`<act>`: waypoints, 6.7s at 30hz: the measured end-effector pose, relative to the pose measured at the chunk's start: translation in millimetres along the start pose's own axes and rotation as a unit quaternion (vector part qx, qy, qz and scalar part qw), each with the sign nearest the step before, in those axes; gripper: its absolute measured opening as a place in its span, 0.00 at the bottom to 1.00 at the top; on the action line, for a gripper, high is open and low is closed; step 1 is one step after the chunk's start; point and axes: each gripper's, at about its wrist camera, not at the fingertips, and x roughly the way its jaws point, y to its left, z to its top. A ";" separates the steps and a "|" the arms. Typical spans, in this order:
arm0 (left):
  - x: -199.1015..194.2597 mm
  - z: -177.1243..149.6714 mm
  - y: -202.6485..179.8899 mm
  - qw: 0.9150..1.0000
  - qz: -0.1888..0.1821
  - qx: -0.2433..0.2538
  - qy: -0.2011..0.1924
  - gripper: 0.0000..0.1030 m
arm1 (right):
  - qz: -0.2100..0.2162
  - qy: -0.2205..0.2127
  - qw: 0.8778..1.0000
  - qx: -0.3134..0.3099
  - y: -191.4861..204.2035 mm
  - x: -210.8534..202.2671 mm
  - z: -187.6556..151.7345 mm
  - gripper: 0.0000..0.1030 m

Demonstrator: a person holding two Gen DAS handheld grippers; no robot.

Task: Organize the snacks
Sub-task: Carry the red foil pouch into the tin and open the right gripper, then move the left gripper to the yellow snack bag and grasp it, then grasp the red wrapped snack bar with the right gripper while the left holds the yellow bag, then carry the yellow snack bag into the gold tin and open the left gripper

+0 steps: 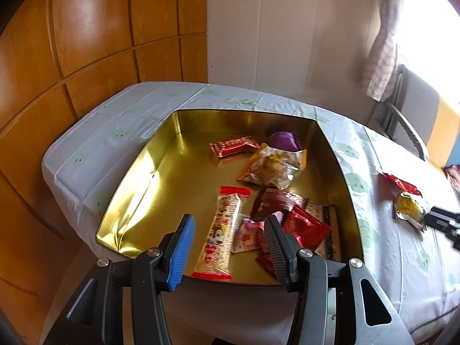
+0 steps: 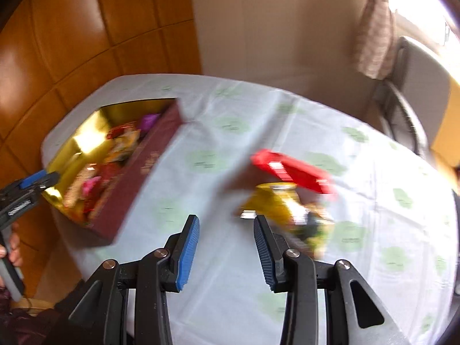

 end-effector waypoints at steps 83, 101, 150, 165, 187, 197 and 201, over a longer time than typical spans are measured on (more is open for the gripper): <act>53.7 -25.9 -321.5 0.830 -0.309 0.447 0.125 0.28 | -0.030 0.027 0.957 0.287 -218.7 -1.4 -40.9 0.39; 31.4 -67.0 -236.6 0.910 -0.258 0.315 0.076 0.32 | 0.088 0.069 0.994 0.014 -84.3 52.9 38.3 0.50; 24.4 -67.4 -225.6 0.930 -0.255 0.251 0.087 0.30 | -0.044 0.104 0.993 0.046 -79.0 59.5 -53.8 0.42; -5.7 -49.1 -195.8 0.937 -0.268 0.218 0.051 0.29 | -0.098 0.083 0.990 0.054 -58.5 59.5 -59.2 0.39; -31.7 23.9 -68.2 0.978 -0.198 0.065 -0.019 0.29 | -0.106 0.048 0.991 0.059 -55.0 53.3 -69.7 0.39; -2.8 45.4 60.0 0.991 -0.108 -0.084 -0.003 0.29 | -0.096 0.041 0.992 0.067 -58.6 51.3 -71.7 0.39; 20.2 52.7 85.1 0.987 -0.100 -0.127 0.024 0.29 | -0.096 0.044 0.992 0.067 -58.8 51.3 -70.6 0.39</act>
